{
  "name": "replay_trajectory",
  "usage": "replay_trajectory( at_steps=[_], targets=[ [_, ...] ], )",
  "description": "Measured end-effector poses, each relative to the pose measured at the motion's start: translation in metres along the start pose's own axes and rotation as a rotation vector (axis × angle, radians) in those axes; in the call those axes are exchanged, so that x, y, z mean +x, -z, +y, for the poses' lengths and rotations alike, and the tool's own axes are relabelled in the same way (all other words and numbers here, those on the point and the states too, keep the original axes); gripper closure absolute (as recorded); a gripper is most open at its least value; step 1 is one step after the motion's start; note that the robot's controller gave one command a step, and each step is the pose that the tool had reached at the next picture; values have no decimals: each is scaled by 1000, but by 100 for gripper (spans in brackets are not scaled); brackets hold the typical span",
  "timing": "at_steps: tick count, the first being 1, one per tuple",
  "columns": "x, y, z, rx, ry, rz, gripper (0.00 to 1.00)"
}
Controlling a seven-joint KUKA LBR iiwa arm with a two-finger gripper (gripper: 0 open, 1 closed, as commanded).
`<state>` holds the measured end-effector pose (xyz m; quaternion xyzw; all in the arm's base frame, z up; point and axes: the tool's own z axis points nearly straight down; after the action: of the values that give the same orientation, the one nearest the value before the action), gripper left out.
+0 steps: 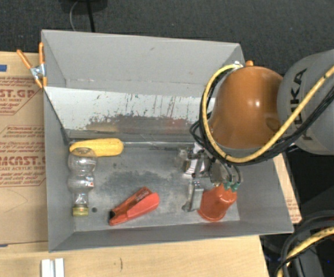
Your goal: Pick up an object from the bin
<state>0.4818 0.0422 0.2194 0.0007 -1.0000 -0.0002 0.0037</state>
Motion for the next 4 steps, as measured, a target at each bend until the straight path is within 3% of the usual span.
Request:
replay_trajectory(
  at_steps=[1,2,3,4],
  targets=[
    [-2,4,0,-1,-1,-8,0],
    [-15,-5,18,2,53,-9,0],
    [-17,-44,48,-2,128,-13,0],
    [-9,-66,60,2,171,-3,0]
  ],
)
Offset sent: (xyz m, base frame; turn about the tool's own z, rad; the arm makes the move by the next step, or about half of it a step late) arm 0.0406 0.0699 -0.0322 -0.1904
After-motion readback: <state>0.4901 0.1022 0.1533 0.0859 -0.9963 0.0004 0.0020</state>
